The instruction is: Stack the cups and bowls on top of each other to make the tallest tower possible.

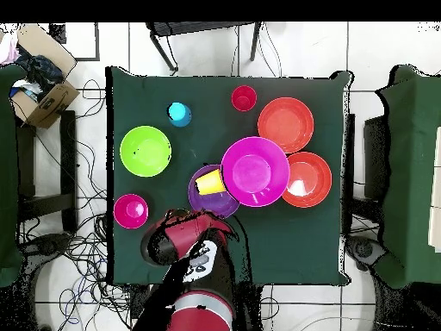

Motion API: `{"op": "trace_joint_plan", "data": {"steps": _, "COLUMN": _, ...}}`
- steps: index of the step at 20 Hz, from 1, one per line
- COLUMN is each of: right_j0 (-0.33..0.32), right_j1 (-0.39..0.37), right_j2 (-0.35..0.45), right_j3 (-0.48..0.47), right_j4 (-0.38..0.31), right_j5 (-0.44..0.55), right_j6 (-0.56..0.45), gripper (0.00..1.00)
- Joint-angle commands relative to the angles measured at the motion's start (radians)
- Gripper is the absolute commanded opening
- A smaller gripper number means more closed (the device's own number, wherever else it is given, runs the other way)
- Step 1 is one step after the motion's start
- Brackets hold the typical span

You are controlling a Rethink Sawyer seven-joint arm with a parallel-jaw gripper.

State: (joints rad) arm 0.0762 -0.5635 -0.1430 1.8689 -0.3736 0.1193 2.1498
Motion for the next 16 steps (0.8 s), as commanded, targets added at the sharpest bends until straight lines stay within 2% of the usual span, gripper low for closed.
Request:
{"op": "trace_joint_plan", "data": {"steps": 1, "right_j0": 0.001, "right_j1": 0.075, "right_j2": 0.113, "right_j3": -0.099, "right_j4": -0.109, "right_j5": -0.069, "right_j6": -0.033, "gripper": 1.0}}
{"op": "trace_joint_plan", "data": {"steps": 4, "right_j0": 0.015, "right_j1": 0.093, "right_j2": 0.099, "right_j3": -0.125, "right_j4": -0.132, "right_j5": -0.089, "right_j6": -0.027, "gripper": 1.0}}
{"op": "trace_joint_plan", "data": {"steps": 10, "right_j0": 0.089, "right_j1": 0.11, "right_j2": 0.009, "right_j3": -0.183, "right_j4": -0.173, "right_j5": -0.103, "right_j6": -0.006, "gripper": 1.0}}
{"op": "trace_joint_plan", "data": {"steps": 16, "right_j0": 0.085, "right_j1": 0.111, "right_j2": 0.012, "right_j3": -0.197, "right_j4": -0.191, "right_j5": -0.087, "right_j6": -0.007, "gripper": 1.0}}
